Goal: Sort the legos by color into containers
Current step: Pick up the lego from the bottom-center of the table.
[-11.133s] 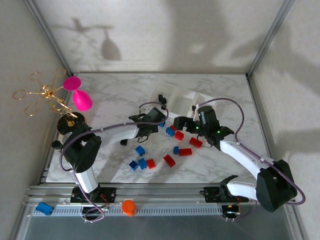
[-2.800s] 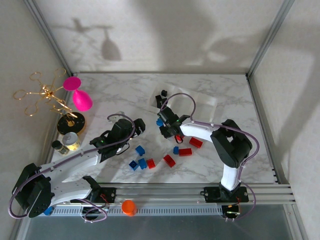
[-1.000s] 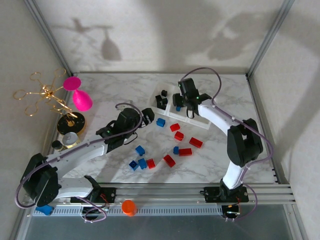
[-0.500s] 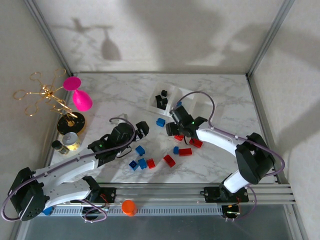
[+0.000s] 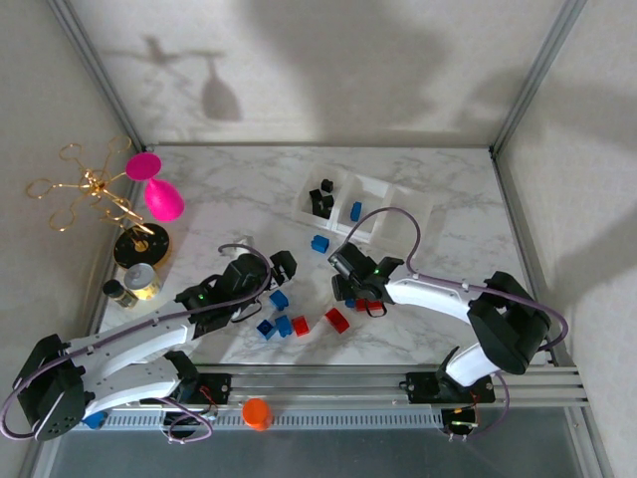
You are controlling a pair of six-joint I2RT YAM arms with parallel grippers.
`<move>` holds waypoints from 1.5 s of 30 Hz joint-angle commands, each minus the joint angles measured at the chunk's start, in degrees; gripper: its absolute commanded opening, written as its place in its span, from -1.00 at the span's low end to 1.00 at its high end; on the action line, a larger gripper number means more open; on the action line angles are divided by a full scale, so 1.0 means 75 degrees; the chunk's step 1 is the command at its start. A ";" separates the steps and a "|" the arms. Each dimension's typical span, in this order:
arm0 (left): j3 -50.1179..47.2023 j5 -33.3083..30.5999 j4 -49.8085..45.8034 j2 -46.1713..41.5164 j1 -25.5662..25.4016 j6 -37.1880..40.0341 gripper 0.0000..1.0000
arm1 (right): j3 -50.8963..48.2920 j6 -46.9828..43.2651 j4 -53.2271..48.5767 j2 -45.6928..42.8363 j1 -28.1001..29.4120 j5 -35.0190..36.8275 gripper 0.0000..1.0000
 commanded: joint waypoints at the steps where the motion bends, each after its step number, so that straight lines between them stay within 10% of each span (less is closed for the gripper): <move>1: -0.0068 -0.0247 -0.0051 0.0092 -0.0094 -0.0184 0.99 | 0.0046 0.0205 -0.0230 0.0067 0.0133 0.0266 0.05; 32: 0.0154 -0.0538 -0.0263 0.0246 -0.0201 -0.0001 0.99 | 0.0454 0.0235 -0.0226 0.0079 0.0592 0.0725 -0.60; 45: 0.1183 -0.0745 -0.0297 0.0635 0.0152 0.0784 0.99 | 0.2532 -0.1141 0.0246 0.0727 -0.1073 0.0617 -0.57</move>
